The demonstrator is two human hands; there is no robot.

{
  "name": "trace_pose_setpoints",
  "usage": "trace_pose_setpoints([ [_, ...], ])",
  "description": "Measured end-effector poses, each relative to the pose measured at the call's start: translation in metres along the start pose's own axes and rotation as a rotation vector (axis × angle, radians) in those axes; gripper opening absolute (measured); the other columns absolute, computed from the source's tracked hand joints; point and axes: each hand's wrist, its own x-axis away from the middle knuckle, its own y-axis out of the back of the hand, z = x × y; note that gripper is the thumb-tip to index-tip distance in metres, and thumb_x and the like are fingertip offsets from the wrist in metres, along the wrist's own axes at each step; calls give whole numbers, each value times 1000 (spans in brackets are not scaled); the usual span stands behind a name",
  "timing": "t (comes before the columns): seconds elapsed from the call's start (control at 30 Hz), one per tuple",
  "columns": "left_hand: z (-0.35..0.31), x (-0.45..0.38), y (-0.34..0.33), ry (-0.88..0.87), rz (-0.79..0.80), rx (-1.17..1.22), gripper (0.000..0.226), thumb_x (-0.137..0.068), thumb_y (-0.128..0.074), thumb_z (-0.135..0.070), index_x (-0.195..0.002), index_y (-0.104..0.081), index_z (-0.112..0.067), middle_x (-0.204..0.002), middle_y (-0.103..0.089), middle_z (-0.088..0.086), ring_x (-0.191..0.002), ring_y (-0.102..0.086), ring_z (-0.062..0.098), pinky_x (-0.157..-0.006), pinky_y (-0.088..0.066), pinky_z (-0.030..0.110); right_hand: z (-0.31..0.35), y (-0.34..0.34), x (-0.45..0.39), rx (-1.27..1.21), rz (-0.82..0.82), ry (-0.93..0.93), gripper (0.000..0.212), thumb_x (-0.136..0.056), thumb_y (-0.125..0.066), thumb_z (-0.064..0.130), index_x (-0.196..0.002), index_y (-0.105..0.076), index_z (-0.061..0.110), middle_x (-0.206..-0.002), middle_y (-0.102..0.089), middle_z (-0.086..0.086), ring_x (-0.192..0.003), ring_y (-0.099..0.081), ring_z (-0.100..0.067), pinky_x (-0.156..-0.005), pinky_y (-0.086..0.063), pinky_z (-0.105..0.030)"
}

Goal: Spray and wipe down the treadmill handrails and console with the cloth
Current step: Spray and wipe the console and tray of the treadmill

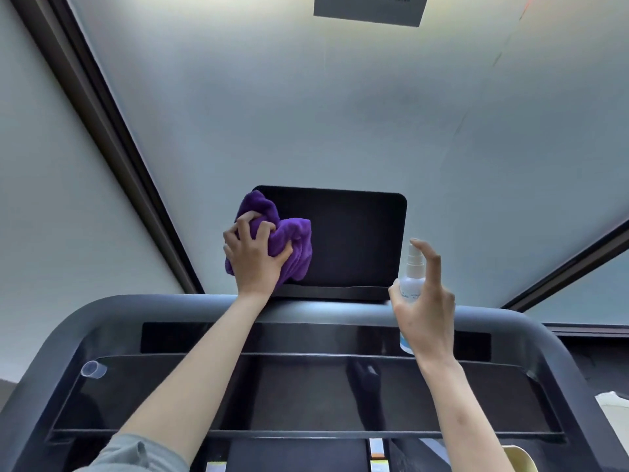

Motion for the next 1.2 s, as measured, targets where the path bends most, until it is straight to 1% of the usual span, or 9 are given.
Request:
trace_pose_setpoints([
  [0.1, -5, -9, 11, 105, -159, 96, 32, -77, -70, -37, -90, -63, -9, -122, -56, 12, -98, -48, 39, -81, -45, 50, 0, 0, -3, -29, -6, 15, 68, -82, -61, 2, -131, -34, 41, -52, -48, -16, -46, -49, -30, -49, -48, -40],
  [0.17, -21, -28, 13, 20, -202, 119, 34, -78, -67, -41, -90, -64, -10, -123, -56, 12, -103, -49, 38, -84, -41, 45, 3, -2, -5, -34, 2, 36, 68, -82, -62, 1, -131, -35, 39, -51, -47, -15, -46, -48, -29, -48, -48, -40],
  [0.27, -52, -48, -1, -112, -79, 49, 36, -76, -70, -45, -94, -65, -14, -128, -56, 10, -115, -48, 39, -90, -36, 48, 7, -8, -8, -36, 10, 57, 66, -82, -62, -1, -132, -38, 35, -49, -39, -12, -44, -41, -28, -49, -46, -40],
  [0.33, -60, -45, -13, -71, -17, -39, 41, -75, -69, -51, -98, -65, -18, -131, -54, 8, -119, -46, 38, -93, -36, 51, 9, -12, -9, -49, 15, 68, 66, -82, -61, -1, -133, -39, 33, -49, -36, -5, -45, -39, -26, -50, -46, -39],
  [0.53, -19, 22, -11, 32, -2, -44, 37, -67, -79, -40, -93, -64, -17, -124, -56, 10, -104, -47, 41, -79, -46, 52, 10, -18, -4, -68, 14, 87, 68, -80, -63, -2, -132, -39, 34, -58, -37, 21, -44, -34, -14, -49, -44, -32],
  [0.63, -10, 44, -2, 97, 4, 15, 35, -68, -78, -36, -91, -64, -14, -120, -57, 9, -98, -47, 39, -79, -47, 56, 9, -17, -2, -75, 8, 65, 67, -81, -63, -1, -132, -38, 35, -55, -38, 11, -44, -36, -17, -49, -44, -32],
  [0.77, -57, -3, -10, -62, -115, 114, 35, -76, -64, -46, -96, -62, -18, -124, -56, 9, -106, -48, 36, -82, -40, 44, 5, -11, -3, -79, -5, 55, 66, -81, -63, 0, -133, -39, 34, -51, -29, 10, -44, -33, -14, -48, -41, -29],
  [0.93, -107, -21, -49, -56, 63, -45, 50, -78, -64, -60, -118, -60, -30, -140, -44, 9, -127, -35, 37, -97, -35, 54, -7, 1, -5, -83, -14, 26, 68, -82, -64, 0, -133, -35, 36, -54, -48, -8, -46, -48, -23, -50, -50, -36],
  [1.2, -77, 65, -35, -135, 115, -55, 35, -69, -81, -43, -96, -72, -23, -119, -60, 8, -99, -53, 38, -74, -46, 51, -21, 6, -6, -94, -31, -8, 67, -81, -64, 0, -131, -38, 36, -48, -41, -3, -47, -43, -21, -50, -43, -31],
])
